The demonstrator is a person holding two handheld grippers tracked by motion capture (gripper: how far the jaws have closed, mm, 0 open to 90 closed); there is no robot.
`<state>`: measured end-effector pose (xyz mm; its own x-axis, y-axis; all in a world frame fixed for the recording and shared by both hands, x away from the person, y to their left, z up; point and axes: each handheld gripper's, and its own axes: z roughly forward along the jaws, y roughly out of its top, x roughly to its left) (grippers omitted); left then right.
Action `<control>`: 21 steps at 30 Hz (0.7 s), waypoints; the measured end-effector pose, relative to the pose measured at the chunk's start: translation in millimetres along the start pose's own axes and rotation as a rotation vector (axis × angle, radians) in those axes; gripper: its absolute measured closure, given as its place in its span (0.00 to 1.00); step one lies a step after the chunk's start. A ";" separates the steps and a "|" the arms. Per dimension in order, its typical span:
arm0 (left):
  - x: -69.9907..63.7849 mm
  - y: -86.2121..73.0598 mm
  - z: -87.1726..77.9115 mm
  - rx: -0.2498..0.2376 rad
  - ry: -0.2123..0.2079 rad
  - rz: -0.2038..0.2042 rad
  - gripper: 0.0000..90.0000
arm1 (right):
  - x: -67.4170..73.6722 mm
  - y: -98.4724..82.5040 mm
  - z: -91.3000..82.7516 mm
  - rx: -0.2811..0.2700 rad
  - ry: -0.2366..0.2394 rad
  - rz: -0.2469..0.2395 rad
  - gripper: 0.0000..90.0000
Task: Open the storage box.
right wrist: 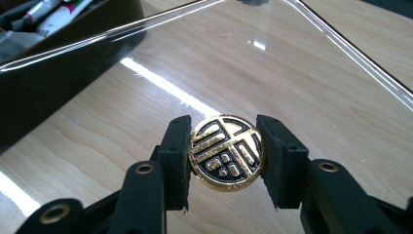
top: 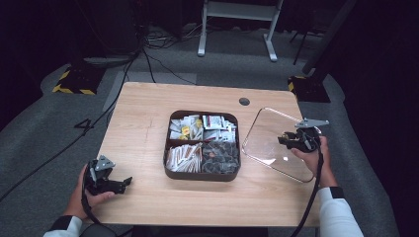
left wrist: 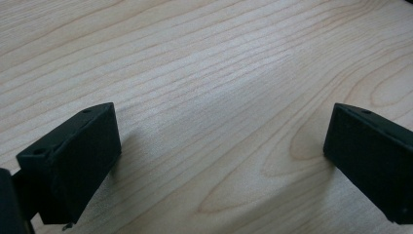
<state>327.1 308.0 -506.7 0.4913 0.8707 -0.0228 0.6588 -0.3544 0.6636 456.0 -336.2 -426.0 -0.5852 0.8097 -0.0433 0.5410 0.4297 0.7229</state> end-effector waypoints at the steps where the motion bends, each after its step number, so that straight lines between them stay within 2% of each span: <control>1: 0.0 0.0 0.0 0.000 0.000 0.000 0.00 | -0.7 -1.0 2.1 0.003 -0.002 0.000 0.66; 5: 0.0 0.0 0.0 0.000 0.000 0.000 0.00 | -3.1 -5.8 11.4 0.016 0.003 0.020 0.66; 21: 0.0 0.0 0.0 0.000 -0.001 0.000 0.01 | -1.2 -14.8 37.3 0.075 0.003 0.016 0.66</control>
<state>327.1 308.0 -506.7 0.4916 0.8705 -0.0232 0.6589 -0.3543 0.6636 471.2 -328.5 -462.4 -0.5778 0.8156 -0.0303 0.5937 0.4455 0.6701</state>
